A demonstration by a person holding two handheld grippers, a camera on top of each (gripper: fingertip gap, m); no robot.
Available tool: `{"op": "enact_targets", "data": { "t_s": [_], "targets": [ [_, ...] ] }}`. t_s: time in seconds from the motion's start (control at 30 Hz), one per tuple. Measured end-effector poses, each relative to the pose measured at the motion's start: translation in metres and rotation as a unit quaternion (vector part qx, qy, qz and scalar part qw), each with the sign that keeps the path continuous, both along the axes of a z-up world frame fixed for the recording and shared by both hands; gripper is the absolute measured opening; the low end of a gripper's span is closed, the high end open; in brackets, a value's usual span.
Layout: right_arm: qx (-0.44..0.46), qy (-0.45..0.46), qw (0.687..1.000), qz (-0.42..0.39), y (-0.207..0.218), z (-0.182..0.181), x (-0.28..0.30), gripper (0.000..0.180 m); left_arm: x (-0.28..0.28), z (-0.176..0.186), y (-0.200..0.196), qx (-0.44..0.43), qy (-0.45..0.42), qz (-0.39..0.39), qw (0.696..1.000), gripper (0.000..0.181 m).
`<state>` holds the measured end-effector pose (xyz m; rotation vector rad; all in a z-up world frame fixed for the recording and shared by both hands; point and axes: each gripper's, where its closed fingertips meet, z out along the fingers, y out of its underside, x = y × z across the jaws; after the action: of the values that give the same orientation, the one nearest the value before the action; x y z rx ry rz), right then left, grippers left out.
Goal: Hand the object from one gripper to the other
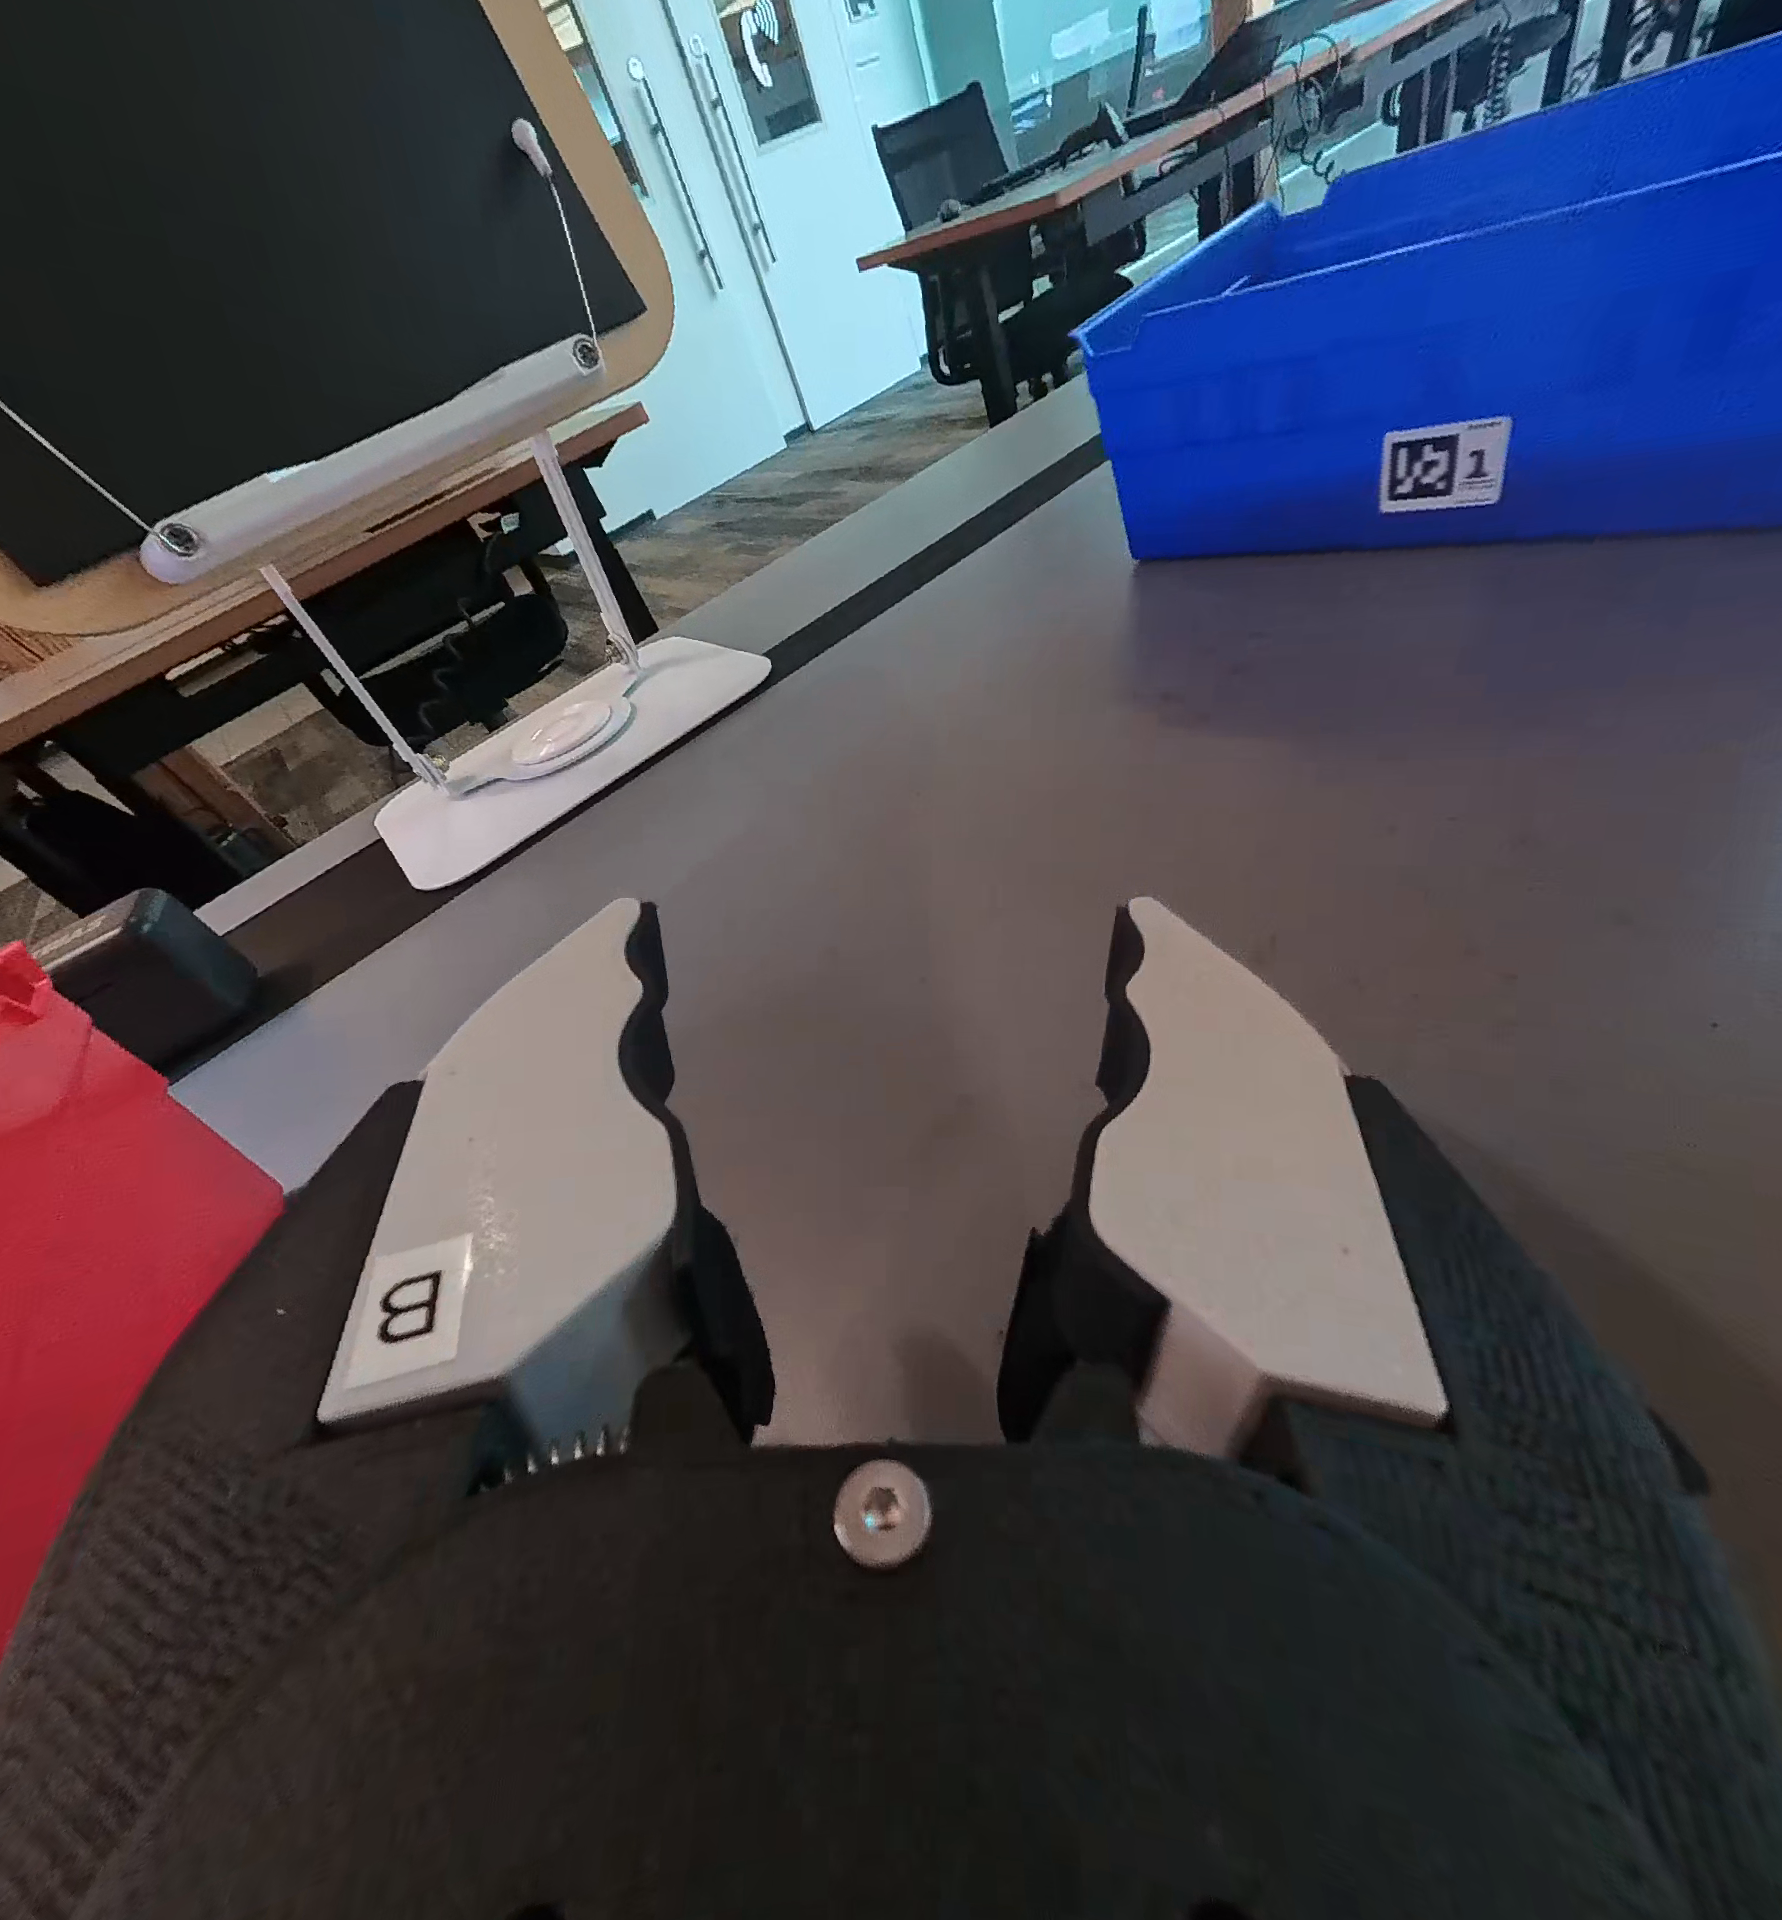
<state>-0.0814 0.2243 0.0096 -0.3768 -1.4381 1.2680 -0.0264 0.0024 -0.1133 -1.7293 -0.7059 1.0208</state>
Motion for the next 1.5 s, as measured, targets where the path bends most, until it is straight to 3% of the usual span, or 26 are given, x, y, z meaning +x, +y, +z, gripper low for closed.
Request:
{"op": "enact_targets", "data": {
  "t_s": [0.13,0.33,0.53,0.8,0.9,0.97,1.07,1.2,1.37,1.43,1.5],
  "targets": [
    [-0.087,-0.005,0.996,0.015,0.030,0.019,0.005,0.051,-0.001,-0.004,0.000,-0.006,-0.010,0.001,1.000,0.081],
    [-0.137,-0.039,0.989,-0.036,0.085,0.023,0.001,0.051,-0.002,-0.003,-0.002,0.008,-0.011,0.004,1.000,0.081],
    [-0.104,-0.226,0.963,-0.099,0.124,-0.048,-0.029,0.052,-0.001,-0.002,-0.001,0.015,-0.012,0.000,1.000,0.081],
    [0.038,-0.364,0.916,-0.162,0.124,-0.126,-0.046,0.053,-0.001,-0.005,0.001,0.015,-0.021,-0.005,1.000,0.081],
    [0.022,-0.391,0.908,-0.150,0.121,-0.134,-0.046,0.053,0.000,-0.003,0.001,0.023,-0.020,-0.009,0.999,0.081],
    [0.017,-0.383,0.912,-0.143,0.120,-0.132,-0.046,0.055,0.000,-0.003,0.002,0.027,-0.022,-0.011,0.999,0.082],
    [0.019,-0.355,0.920,-0.164,0.124,-0.124,-0.051,0.078,-0.001,-0.003,0.001,0.032,-0.024,-0.009,0.999,0.082],
    [-0.007,-0.276,0.944,-0.180,0.126,-0.097,-0.056,0.090,-0.001,-0.002,0.002,0.038,-0.024,-0.011,0.999,0.082],
    [-0.157,-0.039,0.978,-0.132,0.123,-0.008,-0.036,0.101,0.001,0.004,0.003,0.057,-0.019,-0.016,0.998,0.082],
    [-0.232,0.075,0.965,-0.100,0.124,0.027,-0.014,0.095,0.002,0.009,0.004,0.067,-0.012,-0.019,0.997,0.082],
    [-0.257,0.132,0.955,-0.070,0.117,0.042,0.002,0.094,0.007,0.021,0.007,0.092,0.011,-0.031,0.995,0.082]
  ]
}}
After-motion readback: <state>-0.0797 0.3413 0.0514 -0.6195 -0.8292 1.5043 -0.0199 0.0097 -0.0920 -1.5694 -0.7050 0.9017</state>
